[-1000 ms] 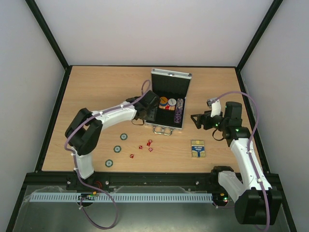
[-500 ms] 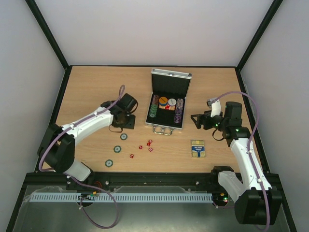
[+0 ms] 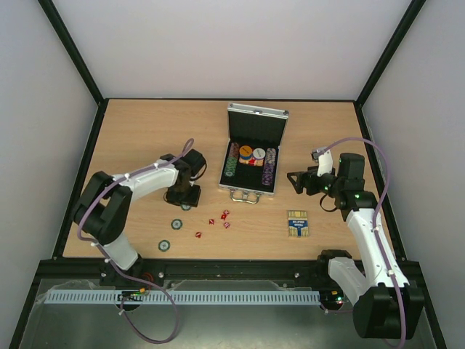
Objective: Pack up texas hold em set
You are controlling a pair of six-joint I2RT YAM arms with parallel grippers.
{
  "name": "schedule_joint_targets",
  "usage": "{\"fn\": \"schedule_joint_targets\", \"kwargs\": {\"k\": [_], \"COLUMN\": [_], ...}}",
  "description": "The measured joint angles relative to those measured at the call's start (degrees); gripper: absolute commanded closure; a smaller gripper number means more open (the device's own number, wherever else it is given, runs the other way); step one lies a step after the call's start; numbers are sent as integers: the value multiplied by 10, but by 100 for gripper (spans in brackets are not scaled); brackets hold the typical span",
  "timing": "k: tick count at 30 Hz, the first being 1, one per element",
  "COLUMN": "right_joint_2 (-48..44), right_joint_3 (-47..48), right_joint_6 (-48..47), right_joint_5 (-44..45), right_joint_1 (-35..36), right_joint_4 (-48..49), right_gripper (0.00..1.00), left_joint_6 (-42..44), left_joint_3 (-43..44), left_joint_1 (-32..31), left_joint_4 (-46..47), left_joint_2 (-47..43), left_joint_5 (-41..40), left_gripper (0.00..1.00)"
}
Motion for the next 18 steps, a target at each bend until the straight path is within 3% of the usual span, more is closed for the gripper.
{"fn": "schedule_joint_targets", "kwargs": {"k": [18], "right_joint_2": [-2], "right_joint_3": [0], "right_joint_6": [-6], "right_joint_5": [0], "right_joint_1": [0], "right_joint_4": [0], "right_gripper": [9], "left_joint_6": [16], "left_joint_3": [2], "left_joint_1": [5], "left_joint_4": [8], "left_joint_2": [52], "left_joint_5": [5], "left_gripper": [46]}}
